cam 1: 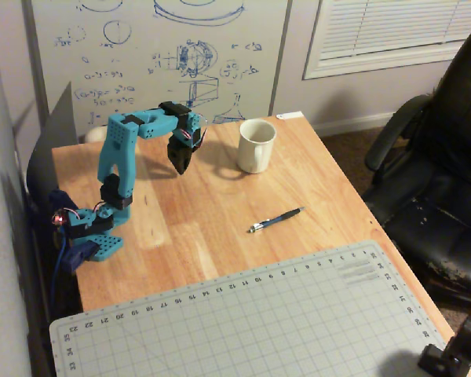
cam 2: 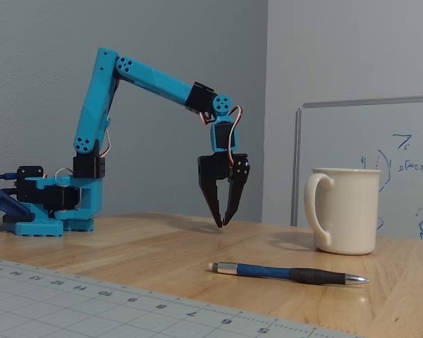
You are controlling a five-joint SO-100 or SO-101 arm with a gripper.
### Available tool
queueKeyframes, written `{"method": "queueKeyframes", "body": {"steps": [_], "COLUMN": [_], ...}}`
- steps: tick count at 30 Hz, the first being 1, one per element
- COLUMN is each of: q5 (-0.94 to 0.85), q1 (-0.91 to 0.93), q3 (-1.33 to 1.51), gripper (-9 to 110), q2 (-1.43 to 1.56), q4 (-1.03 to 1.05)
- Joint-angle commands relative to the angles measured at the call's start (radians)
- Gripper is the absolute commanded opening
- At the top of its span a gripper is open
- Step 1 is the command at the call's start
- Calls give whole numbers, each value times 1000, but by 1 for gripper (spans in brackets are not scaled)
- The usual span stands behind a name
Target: Touch the pen.
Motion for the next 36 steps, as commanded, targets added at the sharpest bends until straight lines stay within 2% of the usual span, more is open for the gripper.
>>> {"method": "queueKeyframes", "body": {"steps": [1, 36], "q5": [152, 150], "q1": [643, 643], "q3": [1371, 1370], "gripper": [1, 1], "q2": [1987, 1988], "q4": [133, 120]}}
